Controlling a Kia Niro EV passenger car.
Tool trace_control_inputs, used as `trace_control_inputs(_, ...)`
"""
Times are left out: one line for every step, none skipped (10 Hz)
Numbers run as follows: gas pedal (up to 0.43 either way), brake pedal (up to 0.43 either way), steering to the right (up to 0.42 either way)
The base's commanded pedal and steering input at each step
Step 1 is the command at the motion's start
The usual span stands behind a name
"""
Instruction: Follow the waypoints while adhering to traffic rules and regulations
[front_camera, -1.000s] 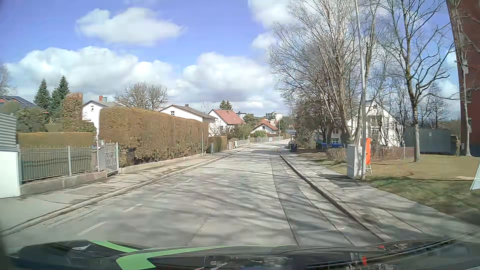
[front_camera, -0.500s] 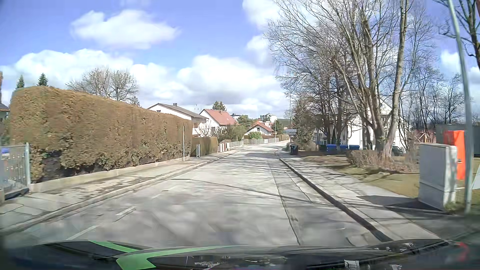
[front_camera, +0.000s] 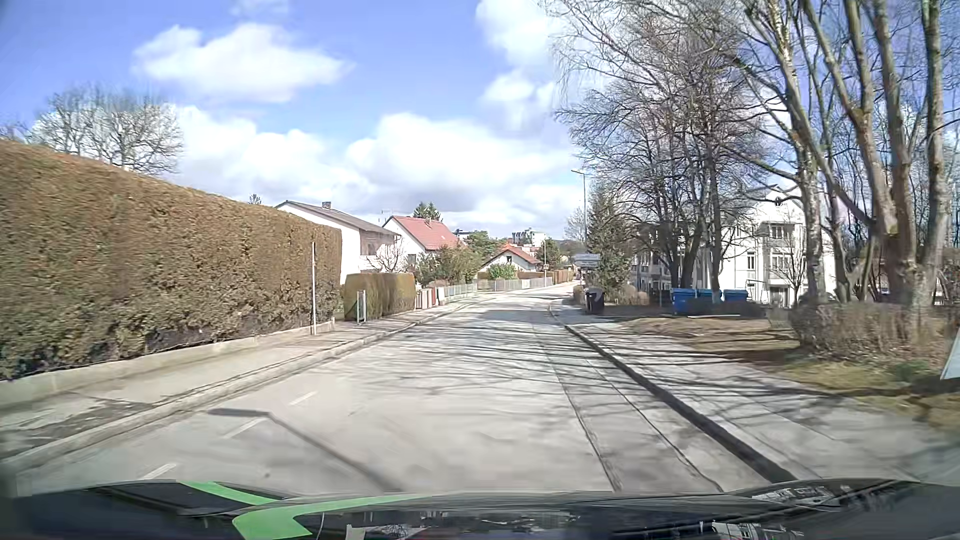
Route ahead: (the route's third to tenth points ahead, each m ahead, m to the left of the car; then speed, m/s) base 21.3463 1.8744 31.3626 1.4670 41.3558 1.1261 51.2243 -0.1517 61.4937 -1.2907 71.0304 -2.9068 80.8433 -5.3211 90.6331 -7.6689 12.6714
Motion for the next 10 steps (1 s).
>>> trace_control_inputs(0.0, 0.0, 0.012)
trace_control_inputs(0.0, 0.0, 0.01)
trace_control_inputs(0.0, 0.0, 0.009)
trace_control_inputs(0.0, 0.0, 0.007)
trace_control_inputs(0.0, 0.0, 0.006)
trace_control_inputs(0.0, 0.0, 0.006)
trace_control_inputs(0.0, 0.0, 0.007)
trace_control_inputs(0.0, 0.0, 0.008)
trace_control_inputs(0.008, 0.0, 0.009)
trace_control_inputs(0.02, 0.0, 0.008)
